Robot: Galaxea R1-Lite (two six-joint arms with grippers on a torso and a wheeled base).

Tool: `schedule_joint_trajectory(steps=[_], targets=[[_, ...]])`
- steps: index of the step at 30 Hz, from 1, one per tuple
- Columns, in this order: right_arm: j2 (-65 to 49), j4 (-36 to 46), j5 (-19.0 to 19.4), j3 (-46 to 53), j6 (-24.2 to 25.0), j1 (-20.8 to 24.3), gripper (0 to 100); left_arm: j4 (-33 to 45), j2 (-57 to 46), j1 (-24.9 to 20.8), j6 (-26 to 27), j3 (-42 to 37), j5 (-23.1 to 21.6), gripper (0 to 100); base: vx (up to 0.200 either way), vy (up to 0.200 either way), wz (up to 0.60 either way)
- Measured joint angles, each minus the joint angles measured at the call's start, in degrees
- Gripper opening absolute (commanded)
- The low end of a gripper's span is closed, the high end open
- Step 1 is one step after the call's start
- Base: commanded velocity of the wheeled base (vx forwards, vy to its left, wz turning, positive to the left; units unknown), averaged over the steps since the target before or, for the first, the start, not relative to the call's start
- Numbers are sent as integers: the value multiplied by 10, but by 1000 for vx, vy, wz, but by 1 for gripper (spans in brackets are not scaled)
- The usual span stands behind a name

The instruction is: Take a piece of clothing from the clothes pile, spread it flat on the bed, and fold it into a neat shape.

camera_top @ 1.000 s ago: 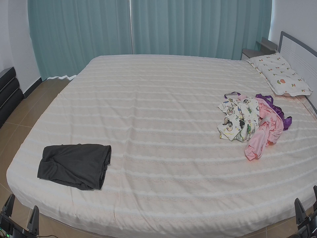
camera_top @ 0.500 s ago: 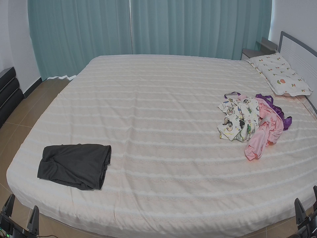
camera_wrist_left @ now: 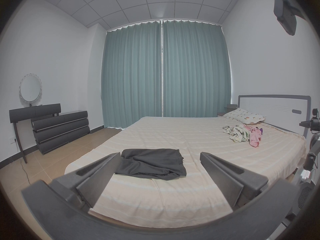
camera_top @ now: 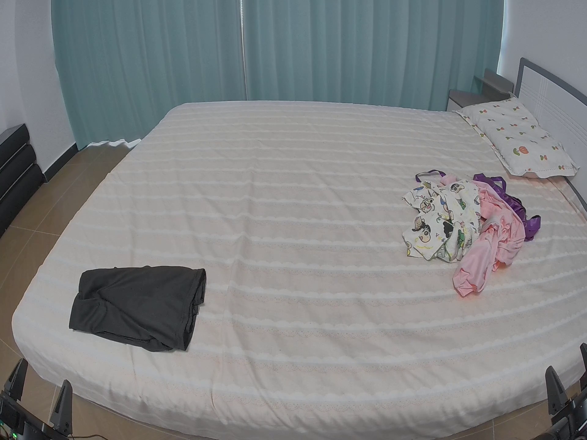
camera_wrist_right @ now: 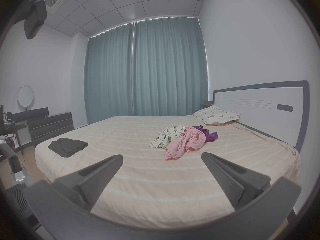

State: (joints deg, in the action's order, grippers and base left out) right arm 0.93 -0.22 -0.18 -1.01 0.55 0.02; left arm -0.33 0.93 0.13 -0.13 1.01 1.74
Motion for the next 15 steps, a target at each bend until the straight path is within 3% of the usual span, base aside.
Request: schedule_joint_trajectory(steps=[15], targets=[[0, 0, 0, 0, 1, 1, 100, 0, 0, 0, 0, 0, 0, 100, 0, 0, 0]])
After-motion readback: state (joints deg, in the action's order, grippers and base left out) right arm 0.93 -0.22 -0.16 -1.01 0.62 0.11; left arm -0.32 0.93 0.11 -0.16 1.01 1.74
